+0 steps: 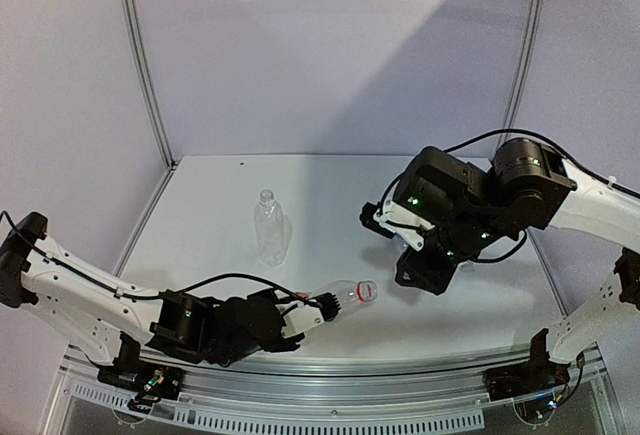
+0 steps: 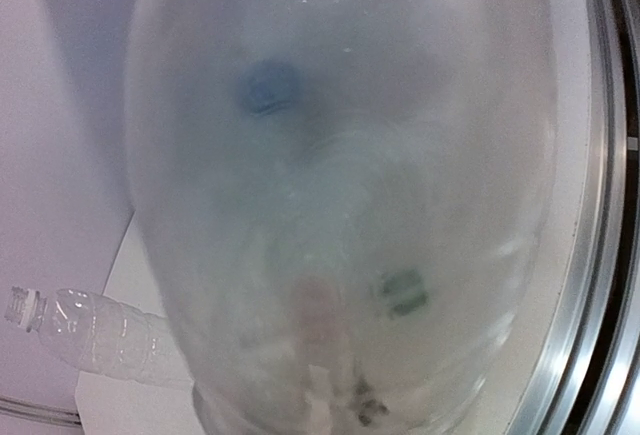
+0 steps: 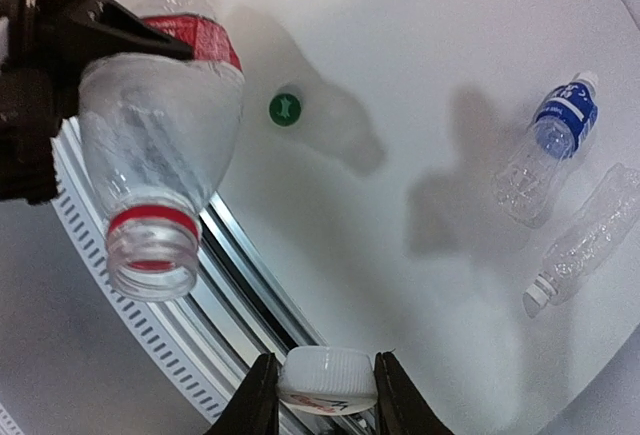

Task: Unscrew the bottle caps

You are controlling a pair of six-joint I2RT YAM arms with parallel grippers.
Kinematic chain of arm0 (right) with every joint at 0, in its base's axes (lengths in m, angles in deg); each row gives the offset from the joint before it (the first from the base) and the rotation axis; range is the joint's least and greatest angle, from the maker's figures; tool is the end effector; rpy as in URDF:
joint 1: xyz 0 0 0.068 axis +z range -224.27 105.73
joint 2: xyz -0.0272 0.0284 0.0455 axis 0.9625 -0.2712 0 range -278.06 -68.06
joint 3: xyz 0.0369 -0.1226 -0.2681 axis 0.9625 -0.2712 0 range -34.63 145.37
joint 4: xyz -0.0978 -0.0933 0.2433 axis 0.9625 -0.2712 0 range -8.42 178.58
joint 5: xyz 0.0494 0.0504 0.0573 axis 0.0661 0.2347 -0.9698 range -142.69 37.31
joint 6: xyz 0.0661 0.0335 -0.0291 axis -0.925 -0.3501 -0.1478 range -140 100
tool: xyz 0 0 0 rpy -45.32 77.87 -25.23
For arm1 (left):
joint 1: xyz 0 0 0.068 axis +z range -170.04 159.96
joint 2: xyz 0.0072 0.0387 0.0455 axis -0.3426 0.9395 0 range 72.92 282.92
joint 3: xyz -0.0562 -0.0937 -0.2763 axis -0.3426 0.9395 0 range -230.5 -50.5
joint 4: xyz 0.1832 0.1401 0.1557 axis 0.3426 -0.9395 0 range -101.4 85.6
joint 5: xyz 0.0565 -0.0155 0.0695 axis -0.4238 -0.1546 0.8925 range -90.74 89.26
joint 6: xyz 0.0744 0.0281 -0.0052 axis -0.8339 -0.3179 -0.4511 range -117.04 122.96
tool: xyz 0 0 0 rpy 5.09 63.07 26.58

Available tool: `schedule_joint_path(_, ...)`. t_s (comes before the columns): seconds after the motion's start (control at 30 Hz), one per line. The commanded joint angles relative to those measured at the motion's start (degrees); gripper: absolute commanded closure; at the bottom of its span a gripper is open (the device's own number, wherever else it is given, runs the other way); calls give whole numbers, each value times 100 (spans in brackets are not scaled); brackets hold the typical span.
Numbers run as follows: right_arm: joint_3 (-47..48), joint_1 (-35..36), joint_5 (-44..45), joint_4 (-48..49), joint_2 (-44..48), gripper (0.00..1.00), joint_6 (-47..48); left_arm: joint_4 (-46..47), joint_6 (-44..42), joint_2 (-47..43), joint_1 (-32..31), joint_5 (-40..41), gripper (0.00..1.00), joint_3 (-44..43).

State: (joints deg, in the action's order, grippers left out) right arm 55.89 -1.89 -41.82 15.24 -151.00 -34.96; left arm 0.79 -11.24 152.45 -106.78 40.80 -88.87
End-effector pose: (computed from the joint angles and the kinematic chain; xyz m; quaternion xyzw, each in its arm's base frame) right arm 0.1016 0.2774 0.3657 -0.4500 0.8632 0.0774 0.2151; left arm 0.0629 -0.3032 0.1962 0.5400 0.6544 0.0035 0.5294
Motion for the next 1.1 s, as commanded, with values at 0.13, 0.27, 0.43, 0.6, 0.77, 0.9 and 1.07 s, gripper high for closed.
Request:
schedule_joint_path(0.13, -542, 23, -197, 34, -114, 84, 101, -286, 1082, -1018, 653, 69, 100, 58)
schedule_joint_path(0.27, -725, 23, -306, 368, -343, 84, 181, -79, 1398, -2034, 917, 316, 100, 455)
schedule_joint_path(0.43, -485, 13, -508, 573, -1135, 84, 293, 302, 1401, -3131, 951, 694, 100, 924)
schedule_joint_path(0.6, -245, -59, -538, 721, -2025, 83, 475, 506, 1502, -3738, 957, 947, 100, 1184)
schedule_joint_path(0.77, -63, -173, -833, 950, -2699, 83, 619, 608, 1498, -3996, 957, 904, 99, 1298)
schedule_joint_path(0.9, 77, -226, -887, 1068, -3089, 82, 707, 587, 1481, -4059, 948, 783, 99, 1276)
schedule_joint_path(1.07, 128, -288, -857, 1208, -3471, 80, 790, 698, 1433, -4177, 940, 594, 98, 1352)
